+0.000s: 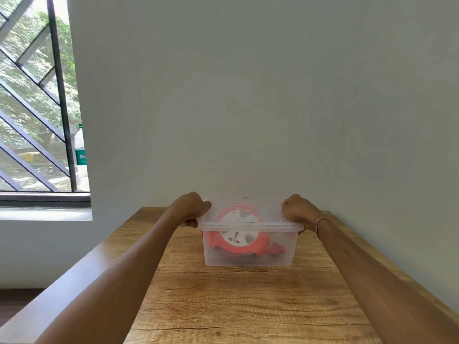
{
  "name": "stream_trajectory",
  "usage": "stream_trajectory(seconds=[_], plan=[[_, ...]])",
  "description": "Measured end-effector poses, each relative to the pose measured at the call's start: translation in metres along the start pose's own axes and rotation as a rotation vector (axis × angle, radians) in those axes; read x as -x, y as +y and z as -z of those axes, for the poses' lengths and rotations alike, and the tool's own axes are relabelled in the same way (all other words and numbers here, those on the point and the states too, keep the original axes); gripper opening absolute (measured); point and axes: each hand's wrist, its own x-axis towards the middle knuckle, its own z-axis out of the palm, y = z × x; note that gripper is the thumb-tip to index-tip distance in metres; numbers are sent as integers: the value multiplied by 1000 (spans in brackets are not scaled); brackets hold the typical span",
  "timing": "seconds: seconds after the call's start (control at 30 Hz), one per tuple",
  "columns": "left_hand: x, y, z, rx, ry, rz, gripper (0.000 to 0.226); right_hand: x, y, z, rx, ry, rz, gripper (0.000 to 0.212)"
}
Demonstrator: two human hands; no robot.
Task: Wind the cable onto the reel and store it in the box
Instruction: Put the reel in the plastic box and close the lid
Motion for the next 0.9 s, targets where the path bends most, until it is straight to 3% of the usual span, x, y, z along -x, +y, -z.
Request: stream_trajectory(seconds=[0.17,0.27,0.4,0.6,0.73,0.9], plan=[[-5,0,-1,53,-46,75,53,3,1,-5,-59,-8,-20,37],[-2,-2,-5,216,-162,160,61,3,1,-3,-101,-111,-42,33],[4,-5,-6,392,-298,162,67,9,9,-3,-402,-239,-327,31],[1,-9,-10,395,-178,234,65,11,17,-5,-362,168,-136,46],[1,-20,-17,553,77,120,47,20,24,-7,-659,89,-122,57],[17,-26,-25,873,-92,58,41,39,34,-19,-1244,-81,-118,59]])
